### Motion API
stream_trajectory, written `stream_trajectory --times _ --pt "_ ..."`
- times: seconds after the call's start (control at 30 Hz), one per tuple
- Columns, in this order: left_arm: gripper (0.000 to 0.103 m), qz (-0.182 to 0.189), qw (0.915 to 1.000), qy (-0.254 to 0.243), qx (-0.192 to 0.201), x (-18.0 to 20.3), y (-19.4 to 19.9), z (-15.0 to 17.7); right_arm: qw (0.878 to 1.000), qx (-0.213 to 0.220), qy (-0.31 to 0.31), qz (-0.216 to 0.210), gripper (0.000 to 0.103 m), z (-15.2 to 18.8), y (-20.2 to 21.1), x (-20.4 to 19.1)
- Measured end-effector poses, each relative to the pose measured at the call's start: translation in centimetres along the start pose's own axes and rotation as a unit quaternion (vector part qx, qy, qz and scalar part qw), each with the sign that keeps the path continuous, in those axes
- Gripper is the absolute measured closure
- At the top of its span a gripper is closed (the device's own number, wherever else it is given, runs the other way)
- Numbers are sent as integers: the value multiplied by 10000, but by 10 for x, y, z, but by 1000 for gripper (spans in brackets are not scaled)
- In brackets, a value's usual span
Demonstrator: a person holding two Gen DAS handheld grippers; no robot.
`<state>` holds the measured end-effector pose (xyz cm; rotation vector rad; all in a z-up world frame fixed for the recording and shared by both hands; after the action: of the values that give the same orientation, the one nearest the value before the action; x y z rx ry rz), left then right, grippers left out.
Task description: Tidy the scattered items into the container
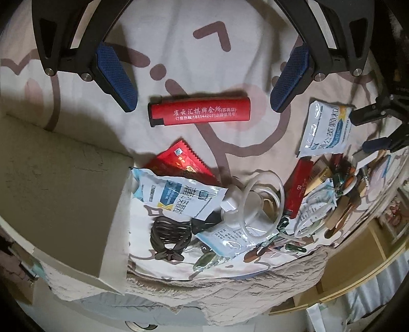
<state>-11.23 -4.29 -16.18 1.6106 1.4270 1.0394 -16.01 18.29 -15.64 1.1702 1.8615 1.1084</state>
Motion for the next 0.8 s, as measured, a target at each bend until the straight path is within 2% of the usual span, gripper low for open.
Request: stream_trajectory --times 0.13,0.23,0.37,0.47,0.6,0.8 --pt "1 478 9986 -39 200 5 9 -1 9995 -56 67 -291 0 -1 -1 -3" --pt "1 554 9979 -303 161 17 9 0 9992 -110 252 -302 0 -3 -4 -6" --pt "1 57 9978 -654 -117 28 -1 6 9986 -163 359 -349 0 -4 -7 -7" --pt "1 -284 9964 -756 -257 29 -8 9 9990 -87 405 -174 0 -6 -6 -3" --pt "1 -584 9949 -783 -235 27 -8 11 9989 61 415 -232 0 -9 -2 7" --pt "0 -1002 9917 -798 -119 25 -6 12 9975 -62 541 -442 0 -12 -9 13"
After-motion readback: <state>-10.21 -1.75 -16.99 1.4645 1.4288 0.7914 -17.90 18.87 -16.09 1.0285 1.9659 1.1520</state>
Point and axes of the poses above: each gripper's, at about its wrist camera, not at the fingertips, and y roughly against the way its jaws point, x to its right, z to its underside, the point moved 2 cm from there along -y, roughly the way its jaws point, and after that the axes turned 9 degrees about -x, right-handed, at the moved point
